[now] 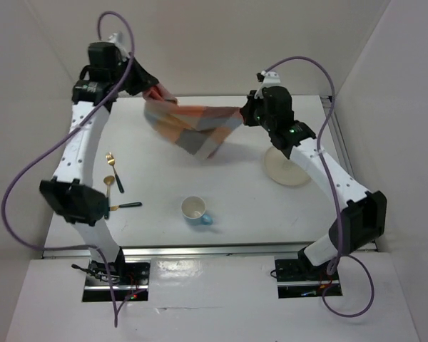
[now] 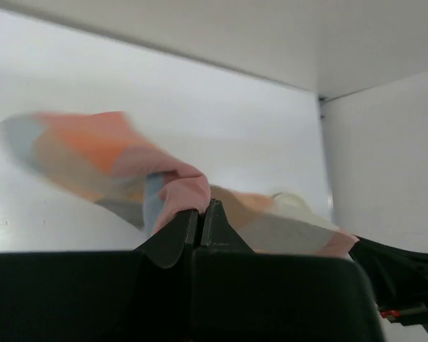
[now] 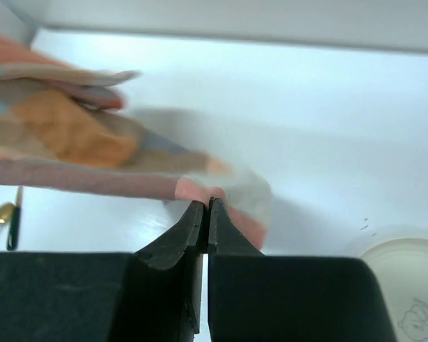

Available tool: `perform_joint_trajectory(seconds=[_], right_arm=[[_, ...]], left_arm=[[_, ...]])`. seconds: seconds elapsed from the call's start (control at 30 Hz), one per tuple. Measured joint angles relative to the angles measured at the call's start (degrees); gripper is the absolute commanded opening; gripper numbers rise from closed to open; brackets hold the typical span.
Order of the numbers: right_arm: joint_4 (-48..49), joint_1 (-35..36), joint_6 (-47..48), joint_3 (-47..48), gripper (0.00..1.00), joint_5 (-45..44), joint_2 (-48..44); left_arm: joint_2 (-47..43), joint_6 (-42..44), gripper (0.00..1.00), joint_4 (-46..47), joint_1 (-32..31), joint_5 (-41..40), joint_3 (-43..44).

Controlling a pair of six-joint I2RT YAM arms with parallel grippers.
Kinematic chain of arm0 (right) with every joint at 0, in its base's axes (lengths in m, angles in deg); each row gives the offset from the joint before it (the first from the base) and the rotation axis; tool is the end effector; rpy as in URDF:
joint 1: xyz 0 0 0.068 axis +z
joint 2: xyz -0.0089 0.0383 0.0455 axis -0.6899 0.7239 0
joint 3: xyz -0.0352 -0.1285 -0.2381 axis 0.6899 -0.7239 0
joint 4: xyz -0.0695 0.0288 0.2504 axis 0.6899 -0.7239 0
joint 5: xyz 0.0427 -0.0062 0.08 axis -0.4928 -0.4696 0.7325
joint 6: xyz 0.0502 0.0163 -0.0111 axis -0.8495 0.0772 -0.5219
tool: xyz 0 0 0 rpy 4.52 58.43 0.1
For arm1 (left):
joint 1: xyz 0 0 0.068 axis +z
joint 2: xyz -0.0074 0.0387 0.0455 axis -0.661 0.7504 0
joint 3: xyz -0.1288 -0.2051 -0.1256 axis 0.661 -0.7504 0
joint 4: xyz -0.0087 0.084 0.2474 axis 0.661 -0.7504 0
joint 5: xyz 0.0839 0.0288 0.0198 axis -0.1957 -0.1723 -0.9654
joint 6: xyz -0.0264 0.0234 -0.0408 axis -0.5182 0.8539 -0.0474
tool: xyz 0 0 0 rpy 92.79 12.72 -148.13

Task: Set the dinner table for one person

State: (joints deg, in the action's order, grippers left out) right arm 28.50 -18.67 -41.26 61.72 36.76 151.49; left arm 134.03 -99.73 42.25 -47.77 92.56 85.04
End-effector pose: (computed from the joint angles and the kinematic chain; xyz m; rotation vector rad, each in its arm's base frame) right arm 0.3280 0.1504 0.3741 -0.1573 1.9045 0.4005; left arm 0.4074 -0.0536 0.4526 -0.3857 1.9752 -0.7183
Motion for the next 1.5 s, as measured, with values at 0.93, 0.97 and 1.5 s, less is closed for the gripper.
perform_joint_trajectory(seconds=[0.93, 0.97, 1.5], right_arm=[[-1.7, -9.0, 8.2, 30.0, 0.0, -2.2, 19.2], [-1.6, -9.5, 8.3, 30.6, 0.0, -2.0, 19.5], [4.9, 6.3, 7.9, -15.8, 0.89, 0.7, -5.7]], left_arm=[[9.8, -18.5, 0.0, 17.6, 3.3, 23.6, -2.2], [9.9, -18.7, 0.0, 18.1, 3.6, 24.1, -2.4], [-24.9, -12.3, 1.0, 14.8, 9.4, 20.4, -48.9]])
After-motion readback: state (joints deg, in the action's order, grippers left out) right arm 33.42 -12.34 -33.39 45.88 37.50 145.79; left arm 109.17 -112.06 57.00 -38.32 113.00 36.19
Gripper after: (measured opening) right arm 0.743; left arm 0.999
